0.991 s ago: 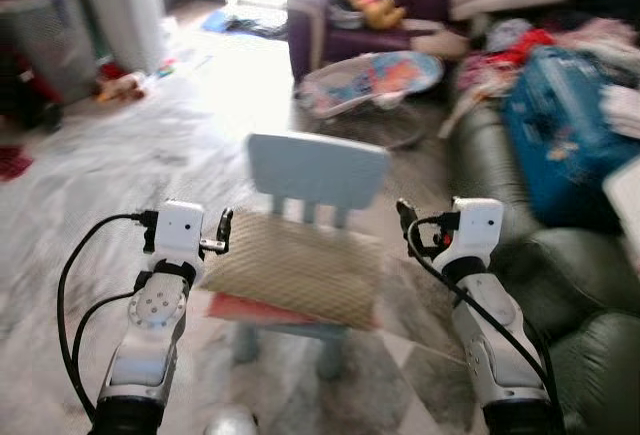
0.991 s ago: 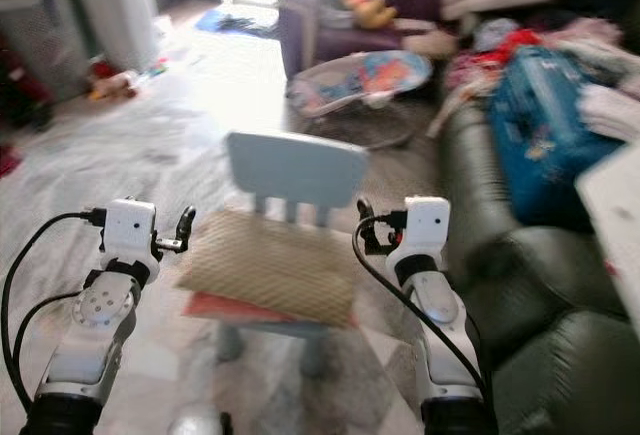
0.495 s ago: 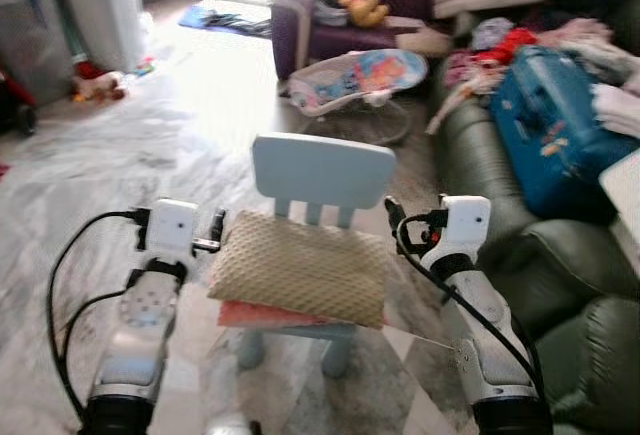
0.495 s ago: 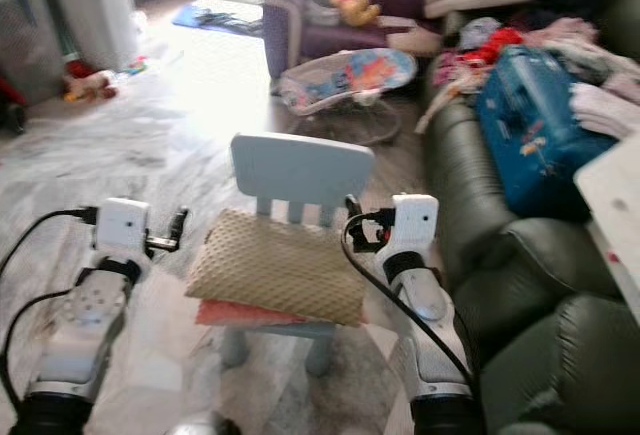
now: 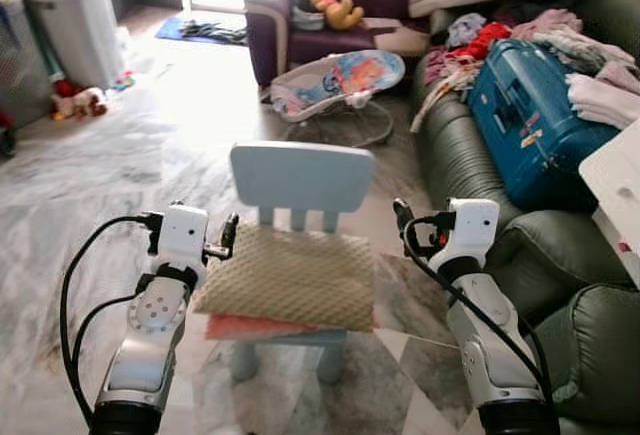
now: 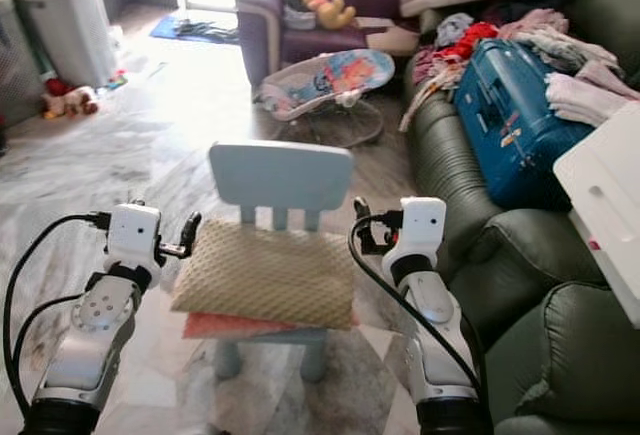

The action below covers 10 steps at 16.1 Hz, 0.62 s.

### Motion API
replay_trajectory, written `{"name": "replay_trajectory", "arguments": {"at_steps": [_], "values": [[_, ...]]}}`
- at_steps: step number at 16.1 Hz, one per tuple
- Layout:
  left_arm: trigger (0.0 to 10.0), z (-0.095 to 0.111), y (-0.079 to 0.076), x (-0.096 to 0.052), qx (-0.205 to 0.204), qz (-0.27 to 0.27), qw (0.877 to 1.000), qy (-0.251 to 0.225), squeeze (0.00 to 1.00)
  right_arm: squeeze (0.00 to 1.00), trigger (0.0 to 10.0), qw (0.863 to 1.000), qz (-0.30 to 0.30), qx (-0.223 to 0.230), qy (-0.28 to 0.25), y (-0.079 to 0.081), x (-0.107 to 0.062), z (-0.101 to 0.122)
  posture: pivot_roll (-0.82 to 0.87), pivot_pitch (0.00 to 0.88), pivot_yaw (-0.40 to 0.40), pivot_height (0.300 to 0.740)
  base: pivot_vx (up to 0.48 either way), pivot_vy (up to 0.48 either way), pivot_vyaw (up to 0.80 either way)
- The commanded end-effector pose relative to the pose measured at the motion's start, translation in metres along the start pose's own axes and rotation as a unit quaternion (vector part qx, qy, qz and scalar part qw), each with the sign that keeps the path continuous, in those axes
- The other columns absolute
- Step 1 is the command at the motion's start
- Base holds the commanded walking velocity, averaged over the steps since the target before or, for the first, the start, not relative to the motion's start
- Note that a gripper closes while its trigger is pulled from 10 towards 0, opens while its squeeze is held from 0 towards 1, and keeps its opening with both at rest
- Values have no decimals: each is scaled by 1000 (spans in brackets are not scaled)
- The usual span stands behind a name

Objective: Move the pillow to the sofa

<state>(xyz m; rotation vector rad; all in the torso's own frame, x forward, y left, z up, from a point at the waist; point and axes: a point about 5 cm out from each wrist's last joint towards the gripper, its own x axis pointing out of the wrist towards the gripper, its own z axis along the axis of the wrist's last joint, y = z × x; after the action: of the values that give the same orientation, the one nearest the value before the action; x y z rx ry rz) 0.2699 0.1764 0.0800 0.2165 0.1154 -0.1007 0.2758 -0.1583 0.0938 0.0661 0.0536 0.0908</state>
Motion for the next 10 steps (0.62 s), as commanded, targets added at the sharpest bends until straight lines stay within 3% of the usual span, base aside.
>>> {"name": "replay_trajectory", "arguments": {"at_steps": [1,3,5,8,10], "values": [[10000,4,-1,1,-3,-8,1000,-9,0,0,10000,1000,0,-3,-7,-1,1,4,-10,0,-53,740,461,0,0],[10000,5,-1,1,-8,-6,1000,-10,0,0,10000,1000,1,-4,-6,-1,2,4,-10,0,-54,740,439,0,0],[10000,4,-2,1,-15,-9,1000,-5,0,0,10000,1000,1,-5,-6,-1,2,3,-7,0,-56,740,311,362,0],[10000,5,-3,1,-17,-9,1000,-9,0,0,10000,1000,2,-6,-5,-1,3,3,-3,0,-58,740,0,441,0],[10000,5,-1,1,-8,-7,1000,-6,0,0,10000,1000,3,-6,-4,-1,3,3,-1,0,-59,740,0,0,0]]}}
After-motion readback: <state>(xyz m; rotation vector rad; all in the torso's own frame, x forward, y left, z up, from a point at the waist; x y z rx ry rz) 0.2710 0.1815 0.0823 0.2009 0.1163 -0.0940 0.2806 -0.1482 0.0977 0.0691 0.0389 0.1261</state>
